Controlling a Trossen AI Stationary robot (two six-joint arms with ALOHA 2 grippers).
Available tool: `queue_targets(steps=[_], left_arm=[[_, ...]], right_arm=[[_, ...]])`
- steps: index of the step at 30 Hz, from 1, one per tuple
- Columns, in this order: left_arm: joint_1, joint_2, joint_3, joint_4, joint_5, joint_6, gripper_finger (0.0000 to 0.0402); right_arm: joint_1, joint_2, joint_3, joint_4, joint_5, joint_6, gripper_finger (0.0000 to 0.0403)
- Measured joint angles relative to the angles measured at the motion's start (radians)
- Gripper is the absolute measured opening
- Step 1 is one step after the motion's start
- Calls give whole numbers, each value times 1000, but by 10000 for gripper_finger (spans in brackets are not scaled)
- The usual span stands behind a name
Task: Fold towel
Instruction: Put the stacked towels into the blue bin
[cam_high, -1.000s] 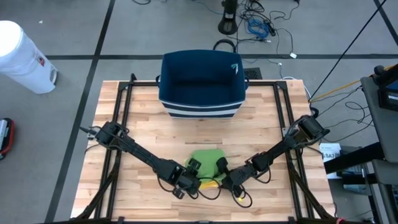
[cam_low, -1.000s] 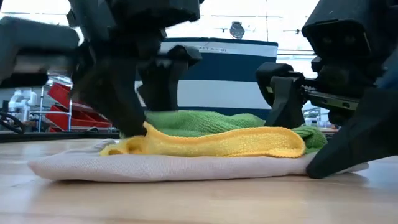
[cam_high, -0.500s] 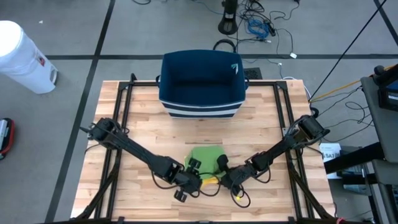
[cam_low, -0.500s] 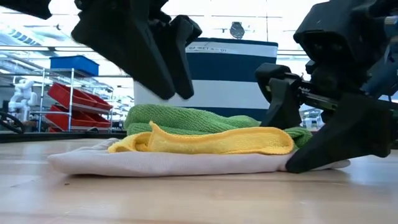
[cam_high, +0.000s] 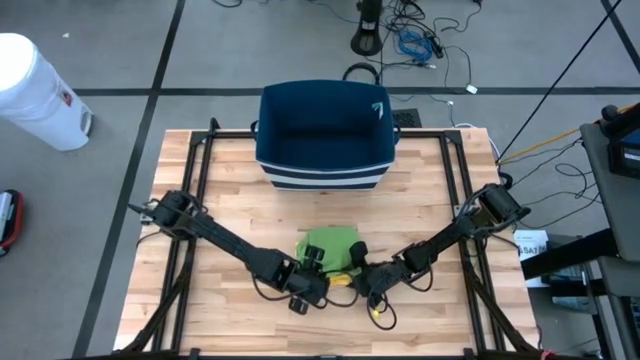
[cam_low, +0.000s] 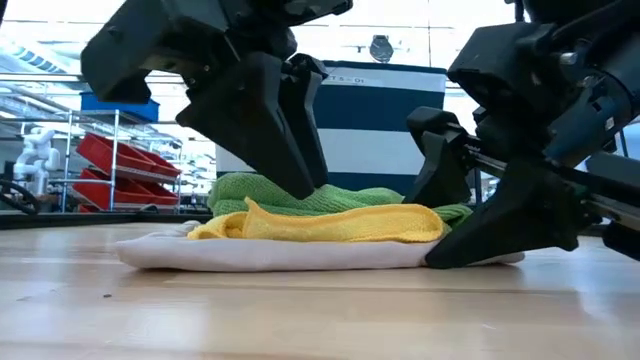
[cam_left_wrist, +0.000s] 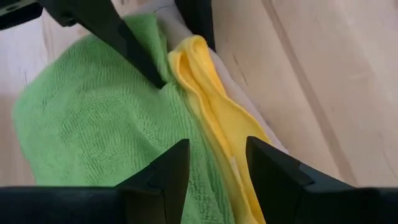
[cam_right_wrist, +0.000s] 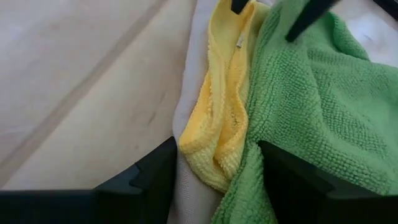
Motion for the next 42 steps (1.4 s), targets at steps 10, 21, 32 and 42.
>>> queue_targets(steps=[10, 21, 32, 42], left_arm=[[50, 15, 0, 1, -70, -25, 165], [113, 26, 0, 23, 36, -53, 165], [109, 26, 0, 37, 64, -45, 165], [113, 26, 0, 140, 58, -31, 165]], right_arm=[[-11, -1, 0, -25, 69, 16, 208], [-16, -7, 3, -169, 115, 230, 188], [-19, -5, -1, -171, 169, 284, 15], [-39, -78, -7, -84, 138, 363, 11]])
